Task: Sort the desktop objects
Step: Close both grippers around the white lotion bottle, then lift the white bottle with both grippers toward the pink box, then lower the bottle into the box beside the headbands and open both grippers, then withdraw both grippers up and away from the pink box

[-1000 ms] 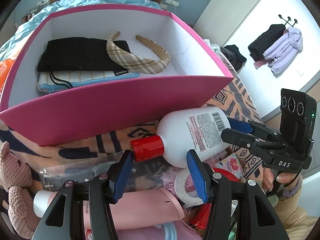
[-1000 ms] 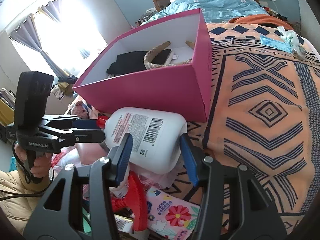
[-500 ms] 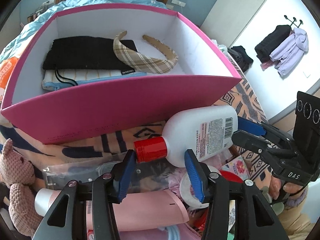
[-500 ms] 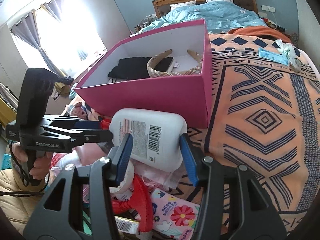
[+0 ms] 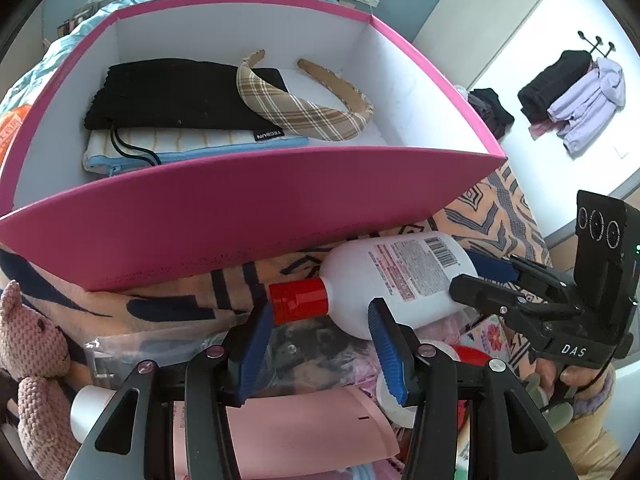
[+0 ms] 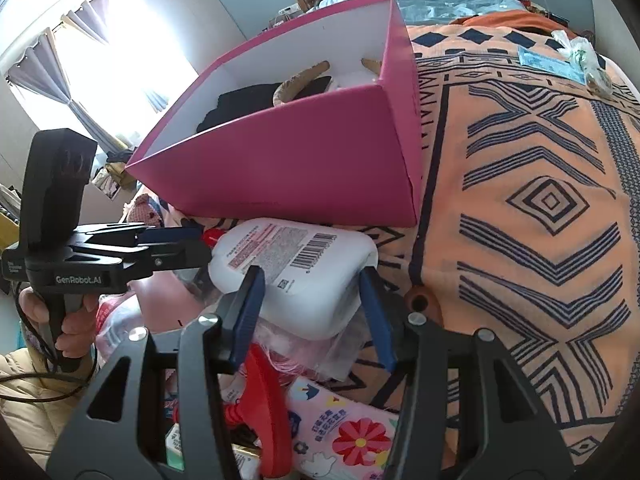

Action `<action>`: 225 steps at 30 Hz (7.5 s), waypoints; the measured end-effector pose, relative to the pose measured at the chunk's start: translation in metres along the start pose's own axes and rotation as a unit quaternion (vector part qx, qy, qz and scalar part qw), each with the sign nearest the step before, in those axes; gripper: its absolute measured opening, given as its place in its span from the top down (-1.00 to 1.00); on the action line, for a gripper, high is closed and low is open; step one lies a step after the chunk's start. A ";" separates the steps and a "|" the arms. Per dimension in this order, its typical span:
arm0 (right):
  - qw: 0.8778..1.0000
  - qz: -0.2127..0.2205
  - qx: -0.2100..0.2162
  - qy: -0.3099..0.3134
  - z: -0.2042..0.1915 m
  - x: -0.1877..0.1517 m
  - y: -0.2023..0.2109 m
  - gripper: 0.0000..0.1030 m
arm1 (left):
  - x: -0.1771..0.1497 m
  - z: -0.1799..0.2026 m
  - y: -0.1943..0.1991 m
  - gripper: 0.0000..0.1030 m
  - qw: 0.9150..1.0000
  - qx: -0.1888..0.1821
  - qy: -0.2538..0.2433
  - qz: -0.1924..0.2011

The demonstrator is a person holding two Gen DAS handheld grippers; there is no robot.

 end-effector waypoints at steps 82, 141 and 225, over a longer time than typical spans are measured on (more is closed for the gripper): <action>0.998 0.054 -0.007 0.040 -0.040 0.008 0.036 -0.06 | 0.001 0.017 0.050 -0.17 0.998 -0.029 -0.018 0.060; 0.989 0.110 -0.016 0.100 -0.066 0.069 0.069 -0.06 | 0.057 0.016 0.102 -0.18 0.989 -0.023 -0.022 0.147; 0.991 0.094 -0.018 0.098 -0.075 0.057 0.038 -0.42 | 0.043 -0.014 0.083 -1.00 0.977 0.095 0.003 0.191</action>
Point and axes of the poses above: each gripper's, at about its wrist camera, not at the fingertips, and y roughly against the way its jaws point, z to its right, x to its top, the point moved 9 cm from there along -y, roughly the way its jaws point, and after that the axes turned 10 degrees about x, right-handed, at the moved point
